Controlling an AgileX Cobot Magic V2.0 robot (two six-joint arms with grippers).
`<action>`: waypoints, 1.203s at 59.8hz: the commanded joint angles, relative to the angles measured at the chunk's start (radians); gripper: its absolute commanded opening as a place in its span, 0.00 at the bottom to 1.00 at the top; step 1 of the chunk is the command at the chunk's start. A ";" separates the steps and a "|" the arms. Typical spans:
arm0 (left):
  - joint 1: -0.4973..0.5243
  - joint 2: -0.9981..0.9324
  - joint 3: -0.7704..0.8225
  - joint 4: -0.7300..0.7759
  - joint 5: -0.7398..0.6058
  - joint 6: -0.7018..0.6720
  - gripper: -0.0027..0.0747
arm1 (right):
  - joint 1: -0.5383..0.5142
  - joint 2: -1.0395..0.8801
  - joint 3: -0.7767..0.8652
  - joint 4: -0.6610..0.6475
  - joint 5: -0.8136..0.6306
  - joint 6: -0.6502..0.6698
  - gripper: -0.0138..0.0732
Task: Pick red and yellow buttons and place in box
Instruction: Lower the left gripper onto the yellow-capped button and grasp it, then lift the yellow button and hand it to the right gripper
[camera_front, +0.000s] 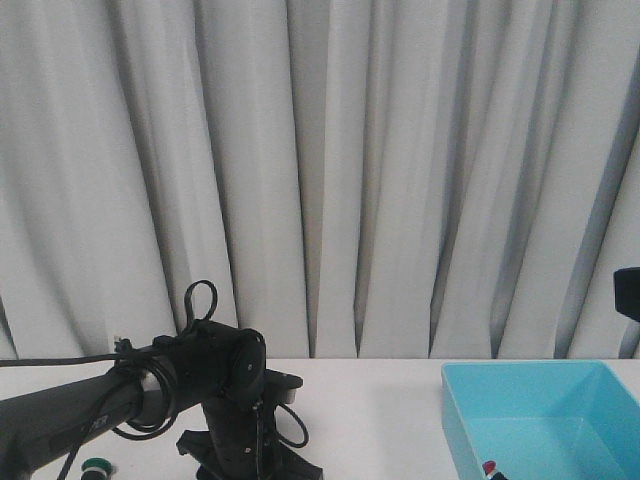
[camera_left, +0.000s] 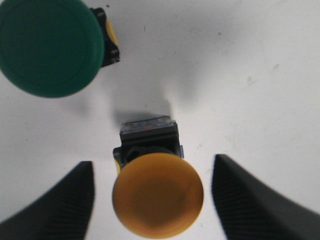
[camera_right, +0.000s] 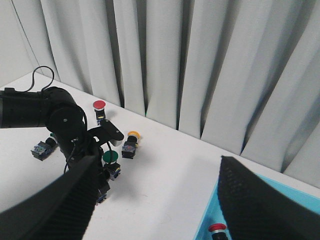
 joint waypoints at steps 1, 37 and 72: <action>0.002 -0.061 -0.025 -0.011 -0.011 -0.011 0.37 | -0.001 -0.002 -0.031 0.024 -0.058 -0.008 0.71; 0.001 -0.277 -0.191 -0.118 0.067 0.160 0.03 | 0.134 0.035 -0.031 -0.009 -0.063 -0.402 0.71; 0.001 -0.614 -0.245 -0.761 0.102 0.410 0.03 | 0.290 0.209 -0.031 -0.107 -0.205 -0.468 0.72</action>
